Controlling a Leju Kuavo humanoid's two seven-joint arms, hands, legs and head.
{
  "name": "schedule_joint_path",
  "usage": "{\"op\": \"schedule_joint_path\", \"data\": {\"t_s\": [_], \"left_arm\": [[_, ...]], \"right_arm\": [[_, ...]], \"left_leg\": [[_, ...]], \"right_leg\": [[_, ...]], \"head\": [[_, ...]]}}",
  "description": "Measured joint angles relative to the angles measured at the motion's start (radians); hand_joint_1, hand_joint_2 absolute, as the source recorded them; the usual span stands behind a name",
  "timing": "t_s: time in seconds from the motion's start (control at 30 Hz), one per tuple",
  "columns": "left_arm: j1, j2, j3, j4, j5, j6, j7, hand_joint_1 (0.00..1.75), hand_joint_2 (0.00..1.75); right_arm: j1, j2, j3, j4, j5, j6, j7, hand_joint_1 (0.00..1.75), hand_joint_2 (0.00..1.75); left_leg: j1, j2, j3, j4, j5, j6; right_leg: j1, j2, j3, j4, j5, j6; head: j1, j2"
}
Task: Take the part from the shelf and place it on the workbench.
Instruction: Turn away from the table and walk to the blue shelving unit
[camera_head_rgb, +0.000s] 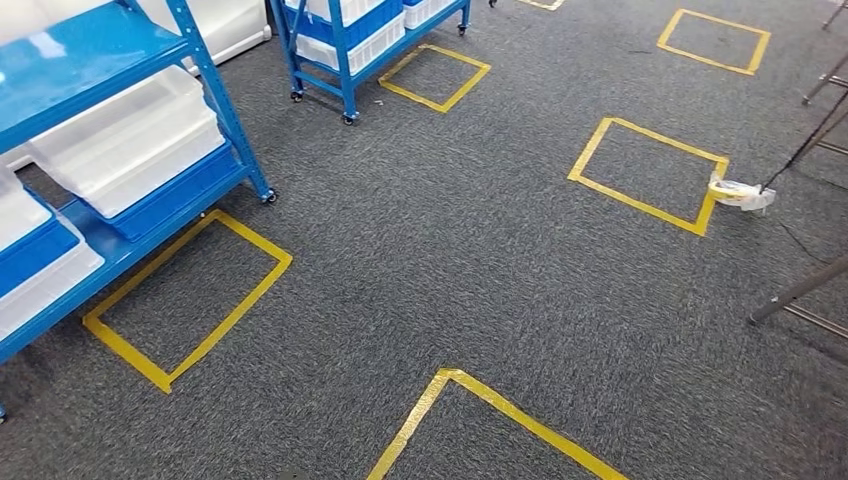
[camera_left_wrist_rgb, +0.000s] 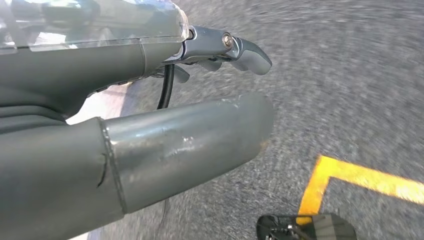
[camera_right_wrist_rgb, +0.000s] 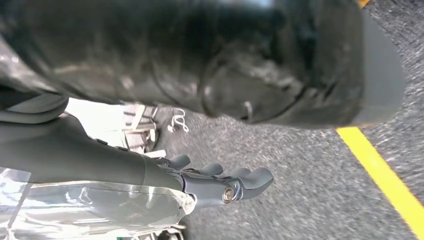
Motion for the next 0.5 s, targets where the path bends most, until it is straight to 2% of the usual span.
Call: {"op": "schedule_joint_path", "data": {"t_s": [0.07, 0.1, 0.13, 0.17, 0.2, 0.23, 0.27, 0.33, 0.37, 0.4, 0.43, 0.47, 0.5], "left_arm": [[-0.001, 0.001, 0.01, 0.0, 0.01, 0.003, -0.007, 0.0, 0.0], [-0.001, 0.001, 0.014, 0.0, 0.012, 0.004, -0.01, 0.0, 0.0], [-0.001, 0.001, 0.018, 0.0, 0.013, 0.005, -0.012, 0.0, 0.0], [0.0, 0.001, 0.022, 0.0, 0.014, 0.006, -0.013, 0.0, 0.0], [0.003, 0.002, 0.025, 0.0, 0.014, 0.007, -0.013, 0.0, 0.0], [0.004, 0.002, 0.027, 0.0, 0.014, 0.007, -0.013, 0.0, 0.0], [0.005, 0.003, 0.028, 0.0, 0.014, 0.008, -0.014, 0.0, 0.0], [0.002, 0.003, 0.03, 0.0, 0.012, 0.008, -0.016, 0.0, 0.0], [0.001, 0.003, 0.03, 0.0, 0.012, 0.008, -0.017, 0.0, 0.0], [0.001, 0.004, 0.031, 0.0, 0.011, 0.008, -0.016, 0.0, 0.0], [0.002, 0.005, 0.031, 0.0, 0.012, 0.008, -0.016, 0.0, 0.0], [0.003, 0.006, 0.033, 0.0, 0.013, 0.008, -0.018, 0.0, 0.0], [0.003, 0.008, 0.035, 0.0, 0.017, 0.008, -0.021, 0.0, 0.0]], "right_arm": [[0.001, 0.0, -0.003, 0.001, -0.008, 0.002, 0.002, 0.0, 0.0], [0.002, 0.0, -0.005, 0.001, -0.011, 0.002, 0.002, 0.0, 0.0], [0.001, 0.0, -0.008, 0.002, -0.012, 0.003, 0.002, 0.0, 0.0], [-0.002, 0.0, -0.011, 0.002, -0.012, 0.003, 0.002, 0.0, 0.0], [-0.003, 0.002, -0.012, 0.002, -0.012, 0.003, 0.002, 0.0, 0.0], [-0.004, 0.004, -0.013, 0.002, -0.012, 0.003, 0.002, 0.0, 0.0], [-0.003, 0.006, -0.013, 0.002, -0.012, 0.003, 0.002, 0.0, 0.0], [0.002, 0.007, -0.014, 0.002, -0.013, 0.007, 0.006, 0.0, 0.0], [0.004, 0.007, -0.015, 0.003, -0.014, 0.011, 0.009, 0.0, 0.0], [0.004, 0.007, -0.015, 0.003, -0.015, 0.018, 0.013, 0.0, 0.0], [0.004, 0.008, -0.016, 0.004, -0.015, 0.025, 0.018, 0.0, 0.0], [0.003, 0.009, -0.016, 0.004, -0.015, 0.032, 0.025, 0.0, 0.0], [0.002, 0.012, -0.016, 0.004, -0.014, 0.038, 0.032, 0.0, 0.0]], "left_leg": [[-0.001, -0.026, -0.005, 0.007, -0.003, -0.007], [0.0, -0.037, -0.008, 0.009, -0.002, -0.012], [0.002, -0.048, -0.012, 0.01, -0.001, -0.018], [0.004, -0.059, -0.016, 0.009, 0.001, -0.025], [0.005, -0.058, -0.018, 0.011, 0.001, -0.03], [0.004, -0.042, -0.024, 0.022, -0.008, -0.036], [0.002, -0.015, -0.037, 0.05, -0.027, -0.04], [0.003, 0.044, -0.09, 0.163, -0.089, -0.047], [0.006, 0.057, -0.121, 0.228, -0.117, -0.05], [0.008, 0.064, -0.143, 0.275, -0.13, -0.052], [0.01, 0.068, -0.147, 0.286, -0.124, -0.054], [0.011, 0.073, -0.131, 0.256, -0.1, -0.055], [0.011, 0.086, -0.096, 0.193, -0.065, -0.054]], "right_leg": [[-0.001, 0.044, 0.048, -0.114, 0.045, -0.005], [0.0, 0.059, 0.059, -0.14, 0.049, -0.007], [0.002, 0.063, 0.061, -0.145, 0.046, -0.009], [0.002, 0.052, 0.062, -0.148, 0.048, -0.013], [0.002, 0.039, 0.064, -0.153, 0.051, -0.018], [0.0, 0.027, 0.067, -0.158, 0.053, -0.025], [-0.001, 0.012, 0.07, -0.164, 0.056, -0.031], [0.002, -0.017, 0.072, -0.167, 0.056, -0.04], [0.004, -0.034, 0.072, -0.167, 0.055, -0.042], [0.005, -0.05, 0.072, -0.166, 0.053, -0.043], [0.006, -0.065, 0.072, -0.166, 0.052, -0.043], [0.006, -0.078, 0.074, -0.165, 0.05, -0.042], [0.006, -0.09, 0.076, -0.163, 0.047, -0.04]], "head": [[0.0, 0.0], [0.0, 0.0], [0.0, 0.0], [-0.001, 0.0], [-0.001, 0.0], [-0.002, 0.0], [-0.004, 0.0], [-0.007, 0.0], [-0.008, 0.0], [-0.008, 0.0], [-0.008, 0.0], [-0.008, 0.0], [-0.008, 0.0]]}}
